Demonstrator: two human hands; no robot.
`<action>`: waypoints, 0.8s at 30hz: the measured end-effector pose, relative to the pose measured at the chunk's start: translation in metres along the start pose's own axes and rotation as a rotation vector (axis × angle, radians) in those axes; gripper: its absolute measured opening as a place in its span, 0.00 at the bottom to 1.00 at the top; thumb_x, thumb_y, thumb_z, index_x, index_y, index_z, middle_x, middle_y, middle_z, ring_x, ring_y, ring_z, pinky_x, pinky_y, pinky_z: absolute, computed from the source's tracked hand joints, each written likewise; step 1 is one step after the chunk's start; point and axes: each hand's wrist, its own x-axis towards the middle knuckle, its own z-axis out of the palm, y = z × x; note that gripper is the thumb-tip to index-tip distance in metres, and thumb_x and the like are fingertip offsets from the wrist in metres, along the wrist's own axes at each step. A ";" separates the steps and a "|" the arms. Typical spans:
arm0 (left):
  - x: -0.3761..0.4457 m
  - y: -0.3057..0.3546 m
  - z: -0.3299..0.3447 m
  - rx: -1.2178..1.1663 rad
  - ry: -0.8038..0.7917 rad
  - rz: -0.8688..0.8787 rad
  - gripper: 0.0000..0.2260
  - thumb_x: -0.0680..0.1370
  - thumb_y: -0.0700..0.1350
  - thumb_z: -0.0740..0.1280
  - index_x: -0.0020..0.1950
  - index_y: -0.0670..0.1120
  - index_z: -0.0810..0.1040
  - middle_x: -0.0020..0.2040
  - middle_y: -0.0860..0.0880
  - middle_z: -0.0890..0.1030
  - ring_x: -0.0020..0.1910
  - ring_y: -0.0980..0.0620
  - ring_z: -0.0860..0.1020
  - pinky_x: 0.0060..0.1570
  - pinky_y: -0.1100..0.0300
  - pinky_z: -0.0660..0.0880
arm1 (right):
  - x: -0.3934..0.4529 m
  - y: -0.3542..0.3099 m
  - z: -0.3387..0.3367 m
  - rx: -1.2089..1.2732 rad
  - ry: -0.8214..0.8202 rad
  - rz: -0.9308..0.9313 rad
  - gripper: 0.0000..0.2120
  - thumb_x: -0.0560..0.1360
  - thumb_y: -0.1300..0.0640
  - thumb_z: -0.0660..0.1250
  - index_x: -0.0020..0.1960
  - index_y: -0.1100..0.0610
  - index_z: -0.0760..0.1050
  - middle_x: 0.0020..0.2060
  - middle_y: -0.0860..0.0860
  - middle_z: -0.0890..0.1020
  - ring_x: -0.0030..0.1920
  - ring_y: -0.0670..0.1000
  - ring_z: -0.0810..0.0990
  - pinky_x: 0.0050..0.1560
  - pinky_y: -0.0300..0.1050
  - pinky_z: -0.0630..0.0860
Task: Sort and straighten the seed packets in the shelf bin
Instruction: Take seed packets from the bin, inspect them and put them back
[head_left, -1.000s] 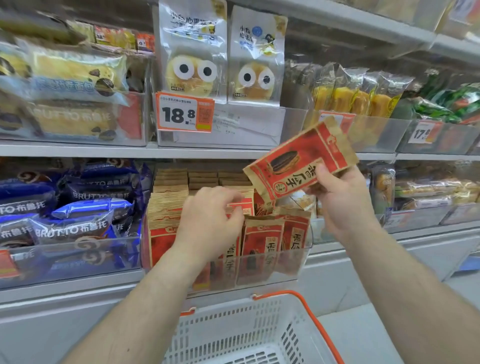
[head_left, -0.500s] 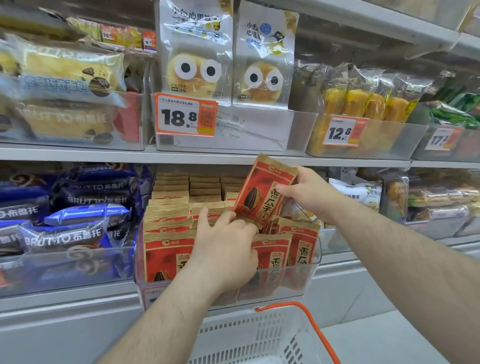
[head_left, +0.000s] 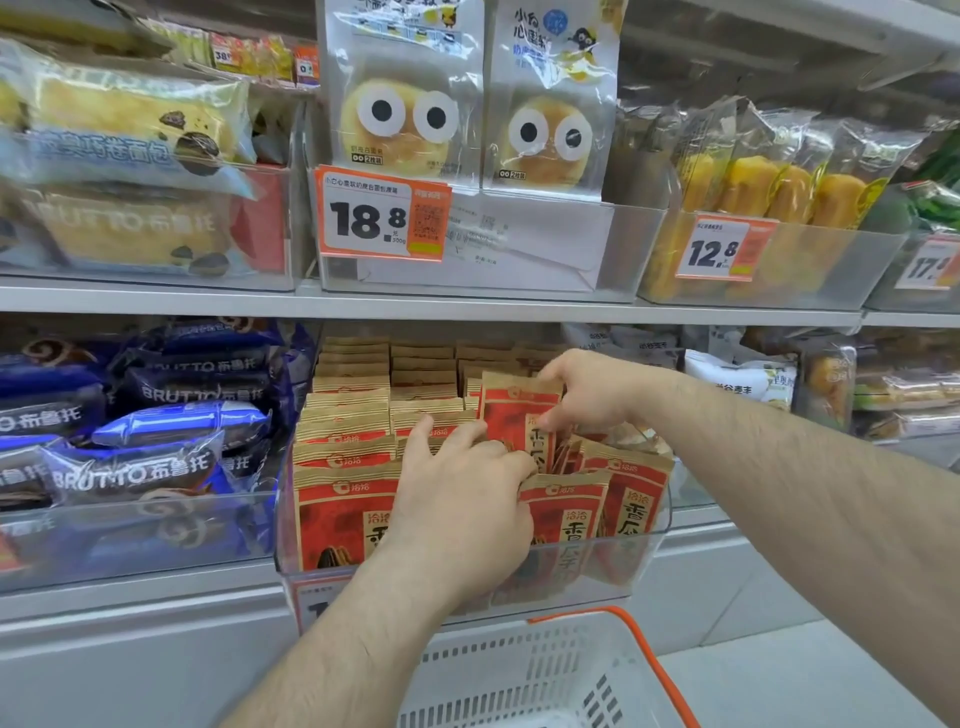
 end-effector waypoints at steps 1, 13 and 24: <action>0.000 0.000 0.000 -0.004 0.002 -0.002 0.17 0.82 0.52 0.58 0.72 0.57 0.72 0.71 0.58 0.74 0.79 0.53 0.56 0.76 0.39 0.39 | 0.002 -0.002 0.001 -0.091 -0.021 -0.001 0.08 0.74 0.54 0.74 0.52 0.50 0.80 0.47 0.44 0.84 0.47 0.47 0.82 0.52 0.48 0.78; 0.000 0.001 0.000 0.004 0.026 -0.007 0.22 0.82 0.52 0.57 0.77 0.58 0.65 0.73 0.58 0.71 0.78 0.53 0.56 0.76 0.41 0.41 | 0.015 -0.019 0.013 -0.312 0.037 -0.109 0.18 0.72 0.53 0.75 0.31 0.47 0.69 0.32 0.44 0.74 0.36 0.46 0.73 0.34 0.39 0.65; -0.002 -0.003 0.006 -0.161 0.223 0.029 0.12 0.81 0.53 0.62 0.59 0.60 0.83 0.58 0.58 0.83 0.68 0.54 0.72 0.73 0.49 0.54 | 0.026 -0.039 0.017 -0.371 -0.037 -0.109 0.19 0.70 0.49 0.74 0.57 0.55 0.80 0.60 0.52 0.81 0.61 0.54 0.78 0.62 0.53 0.77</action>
